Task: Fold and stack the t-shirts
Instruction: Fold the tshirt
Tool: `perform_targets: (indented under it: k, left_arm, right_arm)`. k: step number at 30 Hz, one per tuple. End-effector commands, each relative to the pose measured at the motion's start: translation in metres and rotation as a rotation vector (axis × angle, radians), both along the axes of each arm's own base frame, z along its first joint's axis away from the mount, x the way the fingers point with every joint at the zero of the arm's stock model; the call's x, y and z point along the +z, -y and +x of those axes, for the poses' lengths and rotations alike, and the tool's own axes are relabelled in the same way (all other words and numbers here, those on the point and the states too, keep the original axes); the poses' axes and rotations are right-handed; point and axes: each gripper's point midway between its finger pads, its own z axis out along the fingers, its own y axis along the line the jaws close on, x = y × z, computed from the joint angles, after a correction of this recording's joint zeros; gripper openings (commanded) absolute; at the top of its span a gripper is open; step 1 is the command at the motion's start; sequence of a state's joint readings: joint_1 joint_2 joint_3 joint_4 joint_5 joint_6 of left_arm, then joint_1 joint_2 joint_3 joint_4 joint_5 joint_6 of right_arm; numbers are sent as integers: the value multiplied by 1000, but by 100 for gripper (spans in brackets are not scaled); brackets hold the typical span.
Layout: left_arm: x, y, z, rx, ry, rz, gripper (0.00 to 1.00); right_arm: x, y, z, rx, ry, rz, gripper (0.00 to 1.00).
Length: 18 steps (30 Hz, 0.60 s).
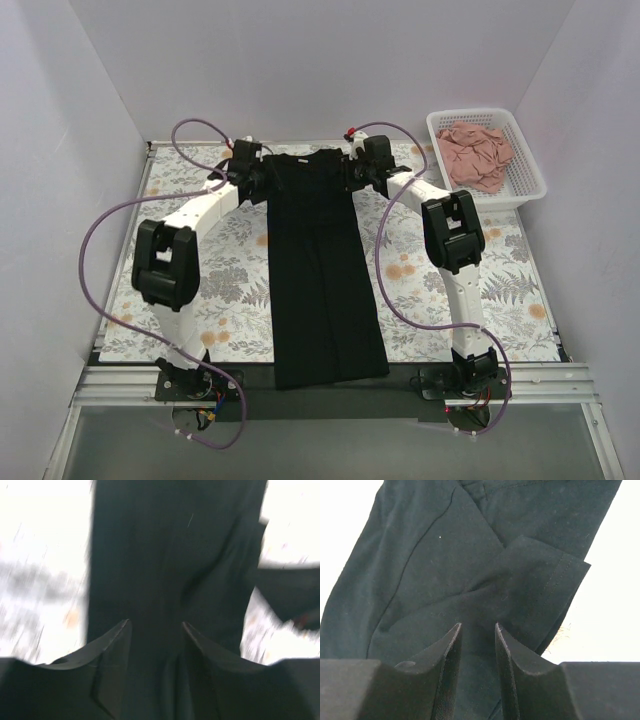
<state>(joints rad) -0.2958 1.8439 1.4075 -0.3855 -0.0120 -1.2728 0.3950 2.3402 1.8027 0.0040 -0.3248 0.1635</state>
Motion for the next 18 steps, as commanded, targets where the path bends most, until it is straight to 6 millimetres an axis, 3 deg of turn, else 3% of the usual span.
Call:
perform_targets:
  k: [1,2,3,4,5,6,7,12,18]
  left_arm:
    - [11,7,53,15,58,-28,42]
    - [-10,9,66,14,32,-16,40]
    - [2,14,83,5,74,-19,39]
    - [-2,15,93,4,79,-17,38]
    - [-25,19,98,-11,46,-19,36]
    - [-19,23,110,-25,71,-29,34]
    - [-40,25,115,-33,47,-26,32]
    - [-67,20,139,-22,63,-18,26]
    - [-109,-13,147,66,-22,-96,23]
  right_arm:
    - [24,-6,9,26,46,81,39]
    - [21,-6,8,29,39,82,39]
    - [20,-5,8,30,35,85,39]
    - [19,-4,8,32,30,87,39]
    - [17,-3,8,34,26,90,39]
    - [16,-1,8,34,21,92,39]
    - [14,-1,8,36,18,94,39]
    - [-1,4,6,33,-33,116,39]
    - [-36,26,3,-52,-166,152,39]
